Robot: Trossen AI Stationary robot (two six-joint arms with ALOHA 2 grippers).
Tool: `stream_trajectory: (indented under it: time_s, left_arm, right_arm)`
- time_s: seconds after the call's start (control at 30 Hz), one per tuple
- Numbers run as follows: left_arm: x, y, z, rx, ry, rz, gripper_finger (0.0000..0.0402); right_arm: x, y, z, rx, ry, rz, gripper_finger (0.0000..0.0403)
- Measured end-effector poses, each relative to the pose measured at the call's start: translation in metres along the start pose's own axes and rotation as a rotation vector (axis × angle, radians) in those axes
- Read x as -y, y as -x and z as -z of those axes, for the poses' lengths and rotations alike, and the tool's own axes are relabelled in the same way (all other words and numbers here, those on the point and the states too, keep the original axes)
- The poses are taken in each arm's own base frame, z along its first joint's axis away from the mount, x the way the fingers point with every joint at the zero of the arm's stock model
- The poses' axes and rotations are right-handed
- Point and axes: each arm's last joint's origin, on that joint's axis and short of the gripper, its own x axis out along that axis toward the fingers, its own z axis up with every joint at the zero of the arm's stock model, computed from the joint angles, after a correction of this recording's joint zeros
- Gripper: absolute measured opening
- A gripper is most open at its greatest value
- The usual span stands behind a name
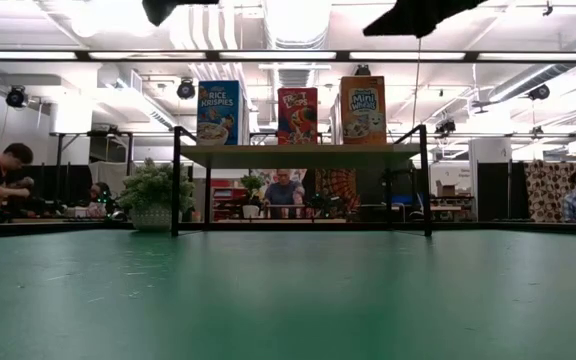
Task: Stack cereal on shelf
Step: Put the red cereal box on the shelf aligned with the other red cereal boxes
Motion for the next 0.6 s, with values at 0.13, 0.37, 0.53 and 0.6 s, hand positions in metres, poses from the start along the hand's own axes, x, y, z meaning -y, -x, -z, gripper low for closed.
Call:
stream_trajectory:
  time_s: [0.13, 0.37, 0.53, 0.6]
  left_arm:
    - [0.002, 0.004, -0.018, -0.237, 0.133, -0.036, 0.0000]
    - [0.008, 0.005, -0.034, -0.616, 0.449, -0.221, 0.0000]
    - [0.037, 0.003, -0.016, -0.832, 0.607, -0.297, 0.0000]
    - [0.052, 0.003, -0.007, -0.878, 0.645, -0.324, 0.0000]
  right_arm:
    - [0.001, 0.004, 0.002, 0.075, 0.045, 0.019, 0.0013]
    - [0.002, 0.008, -0.002, 0.157, 0.064, -0.036, 0.0013]
    - [-0.004, 0.005, 0.004, 0.157, 0.079, -0.082, 0.0013]
    - [-0.007, 0.004, 0.007, 0.146, 0.087, -0.089, 0.0013]
